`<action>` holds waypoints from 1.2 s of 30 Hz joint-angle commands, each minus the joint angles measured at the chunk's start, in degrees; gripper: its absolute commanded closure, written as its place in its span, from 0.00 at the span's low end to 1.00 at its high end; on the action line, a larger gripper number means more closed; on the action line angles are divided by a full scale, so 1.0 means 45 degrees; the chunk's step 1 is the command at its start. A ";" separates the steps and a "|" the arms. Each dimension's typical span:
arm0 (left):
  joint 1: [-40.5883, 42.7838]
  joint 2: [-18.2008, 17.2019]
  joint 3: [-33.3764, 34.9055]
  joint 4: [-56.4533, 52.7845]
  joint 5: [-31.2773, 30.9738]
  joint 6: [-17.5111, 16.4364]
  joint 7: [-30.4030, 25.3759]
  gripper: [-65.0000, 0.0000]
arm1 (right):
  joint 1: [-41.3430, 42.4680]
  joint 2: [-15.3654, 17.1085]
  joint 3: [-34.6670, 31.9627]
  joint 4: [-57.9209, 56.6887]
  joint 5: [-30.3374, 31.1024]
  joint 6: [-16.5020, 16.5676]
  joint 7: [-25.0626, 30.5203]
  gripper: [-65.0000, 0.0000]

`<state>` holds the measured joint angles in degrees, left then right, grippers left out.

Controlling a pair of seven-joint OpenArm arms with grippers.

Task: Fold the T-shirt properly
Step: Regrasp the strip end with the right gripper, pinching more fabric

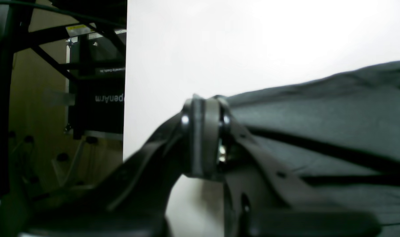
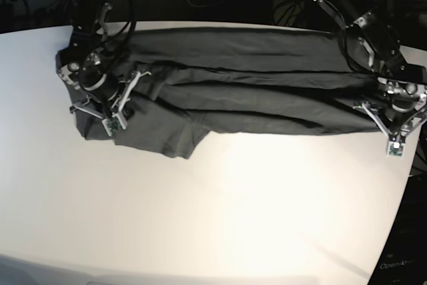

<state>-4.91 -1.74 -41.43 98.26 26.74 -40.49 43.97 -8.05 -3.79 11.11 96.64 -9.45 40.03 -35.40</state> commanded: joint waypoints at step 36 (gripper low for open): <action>-0.0170 -0.0112 -0.0005 0.0231 -0.0131 0.0109 -0.0227 0.96 | 0.1487 -0.0066 0.0158 0.0258 -0.0898 -0.0007 -0.1462 0.93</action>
<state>-4.91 -1.74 -41.47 98.30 26.52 -40.49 43.97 -2.20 -4.29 11.88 96.73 -14.00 40.05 -42.81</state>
